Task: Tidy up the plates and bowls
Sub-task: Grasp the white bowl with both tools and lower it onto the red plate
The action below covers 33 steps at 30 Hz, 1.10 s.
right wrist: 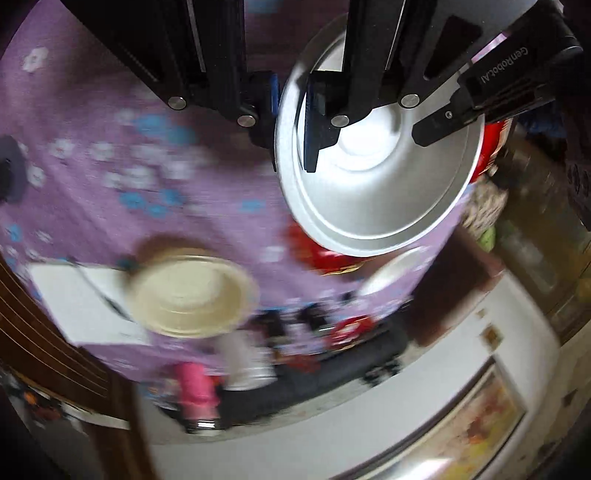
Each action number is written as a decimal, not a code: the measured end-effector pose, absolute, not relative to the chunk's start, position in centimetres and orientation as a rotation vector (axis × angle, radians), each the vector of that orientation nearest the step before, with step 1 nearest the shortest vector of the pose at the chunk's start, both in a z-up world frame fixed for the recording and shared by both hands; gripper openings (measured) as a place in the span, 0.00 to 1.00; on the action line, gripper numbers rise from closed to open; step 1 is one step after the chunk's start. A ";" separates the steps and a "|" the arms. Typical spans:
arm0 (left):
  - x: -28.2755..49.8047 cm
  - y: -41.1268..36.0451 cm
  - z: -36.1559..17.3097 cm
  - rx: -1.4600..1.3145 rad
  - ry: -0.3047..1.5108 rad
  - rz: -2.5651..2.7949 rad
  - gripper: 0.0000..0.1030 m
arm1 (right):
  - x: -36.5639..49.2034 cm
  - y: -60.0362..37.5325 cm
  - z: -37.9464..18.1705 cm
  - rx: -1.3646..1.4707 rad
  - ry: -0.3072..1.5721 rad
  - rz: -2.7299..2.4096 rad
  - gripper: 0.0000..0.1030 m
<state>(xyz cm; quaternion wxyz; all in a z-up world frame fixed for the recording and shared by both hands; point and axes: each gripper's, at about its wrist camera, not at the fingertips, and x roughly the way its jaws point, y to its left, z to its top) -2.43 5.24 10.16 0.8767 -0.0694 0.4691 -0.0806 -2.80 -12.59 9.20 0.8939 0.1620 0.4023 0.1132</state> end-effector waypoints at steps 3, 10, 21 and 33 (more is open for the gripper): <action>-3.0 10.8 10.9 -0.194 0.948 -0.063 0.13 | -1.8 -7.7 9.4 0.324 0.868 0.354 0.11; -2.5 20.9 8.6 -0.219 0.959 0.170 0.13 | 0.9 4.2 7.7 0.219 0.951 0.500 0.12; 0.3 24.8 4.3 -0.221 1.012 0.252 0.31 | 2.8 10.3 3.6 0.028 0.991 0.448 0.13; -5.0 25.3 9.1 -0.315 0.832 0.235 0.61 | 0.2 7.1 6.7 0.076 0.861 0.446 0.42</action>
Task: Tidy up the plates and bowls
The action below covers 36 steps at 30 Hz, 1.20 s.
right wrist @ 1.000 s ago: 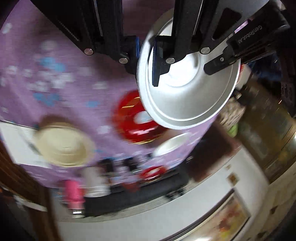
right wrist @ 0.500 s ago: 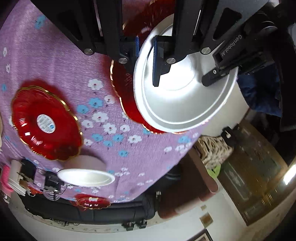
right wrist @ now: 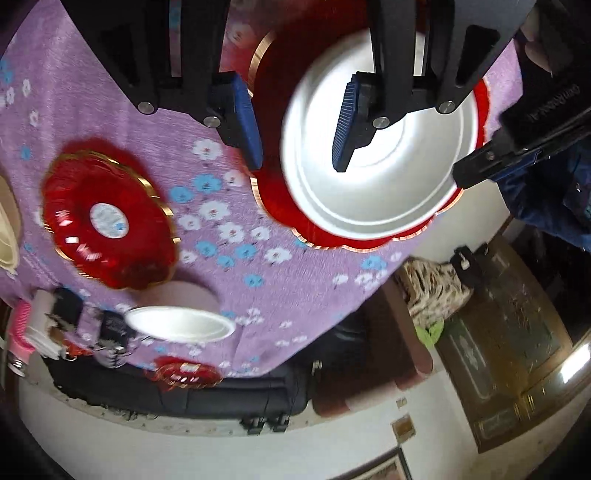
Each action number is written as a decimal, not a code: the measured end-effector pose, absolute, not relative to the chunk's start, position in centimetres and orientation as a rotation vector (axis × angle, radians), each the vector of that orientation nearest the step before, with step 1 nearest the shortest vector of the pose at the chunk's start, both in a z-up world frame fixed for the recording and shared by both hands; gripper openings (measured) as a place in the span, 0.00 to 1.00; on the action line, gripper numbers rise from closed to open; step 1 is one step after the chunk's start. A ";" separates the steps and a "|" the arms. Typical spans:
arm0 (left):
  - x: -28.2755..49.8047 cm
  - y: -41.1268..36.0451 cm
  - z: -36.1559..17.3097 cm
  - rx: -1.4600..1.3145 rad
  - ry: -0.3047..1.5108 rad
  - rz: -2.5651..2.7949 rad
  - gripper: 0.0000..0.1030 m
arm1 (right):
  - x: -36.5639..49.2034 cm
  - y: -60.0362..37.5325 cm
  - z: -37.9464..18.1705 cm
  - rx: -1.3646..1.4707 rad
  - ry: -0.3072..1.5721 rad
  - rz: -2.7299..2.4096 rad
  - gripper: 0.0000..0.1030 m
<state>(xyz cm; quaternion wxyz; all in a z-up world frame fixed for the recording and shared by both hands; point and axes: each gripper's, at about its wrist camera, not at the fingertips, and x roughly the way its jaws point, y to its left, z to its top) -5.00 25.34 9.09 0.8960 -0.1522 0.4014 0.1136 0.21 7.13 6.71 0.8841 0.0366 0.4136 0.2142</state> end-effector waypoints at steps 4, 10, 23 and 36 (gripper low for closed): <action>-7.7 23.9 10.9 -0.312 0.756 0.221 0.70 | -2.5 3.0 7.8 0.132 0.809 0.419 0.50; -9.8 19.3 13.2 -0.254 0.681 0.137 0.80 | -4.1 -6.9 7.4 0.141 0.775 0.236 0.55; -9.1 10.1 11.1 -0.215 0.795 -0.044 0.79 | -4.7 -17.5 4.0 0.299 0.858 0.089 0.54; -8.8 8.1 9.1 -0.204 0.870 -0.057 0.79 | -4.6 -16.7 1.5 0.300 0.877 0.111 0.54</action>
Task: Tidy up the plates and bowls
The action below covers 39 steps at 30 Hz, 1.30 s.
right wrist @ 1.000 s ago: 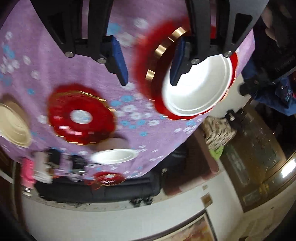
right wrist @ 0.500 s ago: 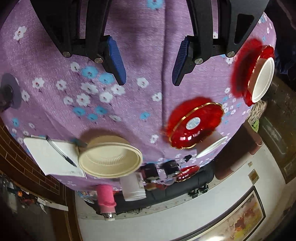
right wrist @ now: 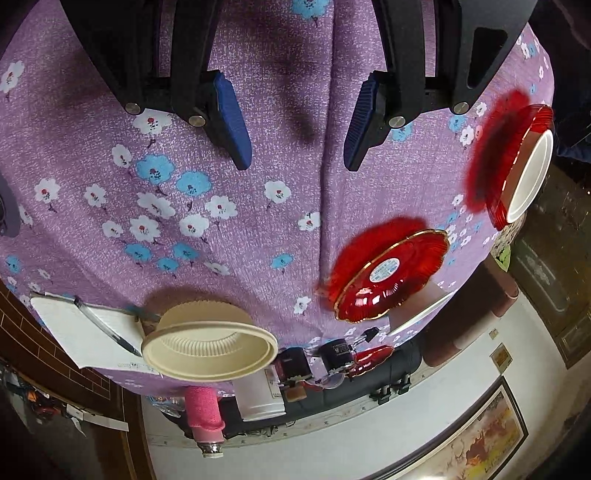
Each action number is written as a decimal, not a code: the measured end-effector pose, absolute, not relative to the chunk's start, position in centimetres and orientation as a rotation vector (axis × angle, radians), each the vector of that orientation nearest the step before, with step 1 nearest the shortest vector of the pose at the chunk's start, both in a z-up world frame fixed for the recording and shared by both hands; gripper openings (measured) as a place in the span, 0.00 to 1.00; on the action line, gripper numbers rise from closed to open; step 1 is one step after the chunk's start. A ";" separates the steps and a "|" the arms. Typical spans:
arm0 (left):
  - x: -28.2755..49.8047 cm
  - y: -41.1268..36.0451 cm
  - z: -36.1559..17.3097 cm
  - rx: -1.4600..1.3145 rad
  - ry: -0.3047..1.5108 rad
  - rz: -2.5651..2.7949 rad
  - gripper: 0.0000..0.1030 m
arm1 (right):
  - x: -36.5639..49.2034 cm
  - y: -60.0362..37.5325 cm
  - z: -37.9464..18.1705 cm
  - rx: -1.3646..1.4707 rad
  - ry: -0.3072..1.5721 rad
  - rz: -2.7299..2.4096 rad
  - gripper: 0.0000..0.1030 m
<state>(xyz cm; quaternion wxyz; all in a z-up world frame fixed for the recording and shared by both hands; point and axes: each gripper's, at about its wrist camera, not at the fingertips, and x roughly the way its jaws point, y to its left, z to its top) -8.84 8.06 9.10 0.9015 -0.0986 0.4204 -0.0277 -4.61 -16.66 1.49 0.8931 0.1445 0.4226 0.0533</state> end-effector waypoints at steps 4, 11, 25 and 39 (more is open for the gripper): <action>-8.9 7.3 9.0 -0.188 0.865 -0.069 0.79 | -4.6 -16.9 1.4 0.319 0.872 0.118 0.56; -8.9 6.0 8.8 -0.168 0.877 -0.097 0.79 | -4.6 -16.4 1.5 0.299 0.877 0.131 0.64; -8.8 5.8 8.1 -0.173 0.899 -0.112 0.79 | -4.5 -16.2 1.4 0.292 0.880 0.143 0.70; -7.3 7.4 10.3 -0.197 0.866 -0.122 0.79 | -3.9 -15.7 3.0 0.218 0.879 0.128 0.71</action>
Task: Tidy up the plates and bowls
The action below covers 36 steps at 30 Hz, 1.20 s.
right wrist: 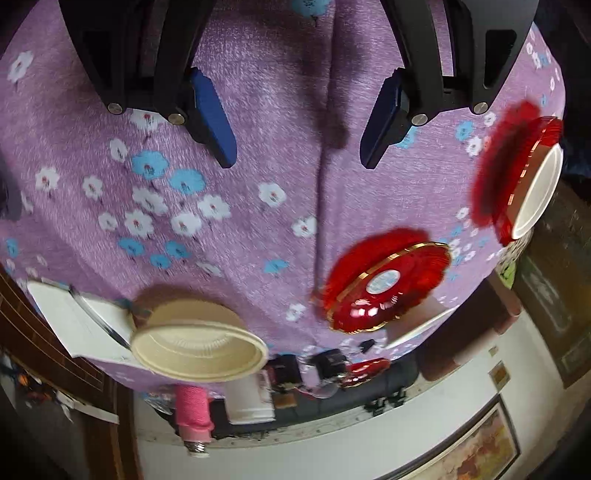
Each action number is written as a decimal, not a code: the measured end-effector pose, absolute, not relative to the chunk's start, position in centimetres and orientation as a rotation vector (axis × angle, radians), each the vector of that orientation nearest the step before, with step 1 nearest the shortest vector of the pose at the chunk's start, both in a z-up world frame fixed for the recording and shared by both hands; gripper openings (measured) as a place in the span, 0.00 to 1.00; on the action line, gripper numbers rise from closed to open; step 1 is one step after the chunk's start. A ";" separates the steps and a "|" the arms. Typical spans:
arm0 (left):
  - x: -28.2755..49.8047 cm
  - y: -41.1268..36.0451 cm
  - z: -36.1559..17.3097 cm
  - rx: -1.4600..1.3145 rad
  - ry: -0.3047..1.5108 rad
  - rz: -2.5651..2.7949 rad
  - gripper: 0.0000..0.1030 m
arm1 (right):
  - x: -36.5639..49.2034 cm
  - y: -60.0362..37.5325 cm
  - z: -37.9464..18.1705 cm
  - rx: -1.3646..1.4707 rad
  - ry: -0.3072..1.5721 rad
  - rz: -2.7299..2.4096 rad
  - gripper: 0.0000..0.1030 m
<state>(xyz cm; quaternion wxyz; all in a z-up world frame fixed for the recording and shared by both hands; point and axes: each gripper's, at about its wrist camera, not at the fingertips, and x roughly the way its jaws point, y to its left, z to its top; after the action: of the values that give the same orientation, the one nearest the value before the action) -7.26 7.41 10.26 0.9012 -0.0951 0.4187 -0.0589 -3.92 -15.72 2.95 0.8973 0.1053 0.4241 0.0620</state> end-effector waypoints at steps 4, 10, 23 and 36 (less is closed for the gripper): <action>-3.5 8.9 11.9 -0.235 0.871 -0.110 0.79 | -1.0 -16.7 4.1 0.301 0.891 0.132 0.71; 4.2 9.7 11.3 -0.322 0.944 -0.113 0.79 | 6.0 -15.4 3.7 0.412 0.906 0.144 0.53; 12.5 8.6 6.2 -0.360 1.079 -0.042 0.68 | 10.9 -13.0 1.0 0.383 0.929 0.221 0.12; 14.9 4.4 2.8 -0.279 1.168 -0.093 0.51 | 9.7 -15.9 1.5 0.381 1.006 0.161 0.13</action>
<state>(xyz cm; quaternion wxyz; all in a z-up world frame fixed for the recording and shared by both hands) 14.94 4.41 2.75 0.8240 -0.1312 0.5494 -0.0437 9.70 -15.86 1.49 0.8557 0.1813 0.4785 0.0767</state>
